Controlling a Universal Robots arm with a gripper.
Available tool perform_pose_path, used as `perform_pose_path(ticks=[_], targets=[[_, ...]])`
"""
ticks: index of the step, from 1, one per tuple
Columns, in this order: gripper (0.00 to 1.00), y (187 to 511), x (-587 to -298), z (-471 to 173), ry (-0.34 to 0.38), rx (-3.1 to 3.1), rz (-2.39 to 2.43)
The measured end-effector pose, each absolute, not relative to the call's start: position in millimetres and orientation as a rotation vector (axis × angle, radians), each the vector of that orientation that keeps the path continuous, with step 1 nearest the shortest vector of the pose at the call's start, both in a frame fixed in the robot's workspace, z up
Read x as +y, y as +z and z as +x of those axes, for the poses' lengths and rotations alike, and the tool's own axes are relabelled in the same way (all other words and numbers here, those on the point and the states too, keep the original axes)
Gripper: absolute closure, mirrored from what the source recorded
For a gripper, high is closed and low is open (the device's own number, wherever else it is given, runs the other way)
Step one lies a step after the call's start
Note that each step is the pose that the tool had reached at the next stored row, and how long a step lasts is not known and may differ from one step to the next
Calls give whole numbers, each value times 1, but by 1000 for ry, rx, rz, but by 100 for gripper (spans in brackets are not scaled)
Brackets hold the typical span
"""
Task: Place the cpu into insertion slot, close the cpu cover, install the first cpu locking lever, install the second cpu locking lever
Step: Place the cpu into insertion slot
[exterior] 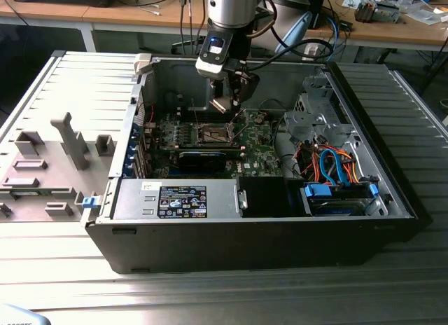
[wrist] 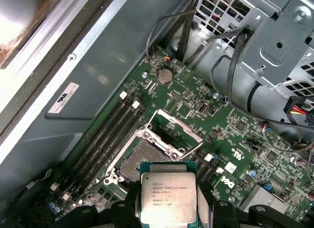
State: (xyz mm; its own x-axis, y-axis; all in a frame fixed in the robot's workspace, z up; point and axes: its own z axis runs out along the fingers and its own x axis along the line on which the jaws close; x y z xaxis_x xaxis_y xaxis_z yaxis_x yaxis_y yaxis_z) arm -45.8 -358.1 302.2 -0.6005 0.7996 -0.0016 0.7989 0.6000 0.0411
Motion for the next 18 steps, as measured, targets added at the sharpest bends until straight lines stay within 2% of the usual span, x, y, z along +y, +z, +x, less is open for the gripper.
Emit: perform_pose_path(ticks=[18], targets=[[45, 301, -358, -46, 55, 2751, 1472]])
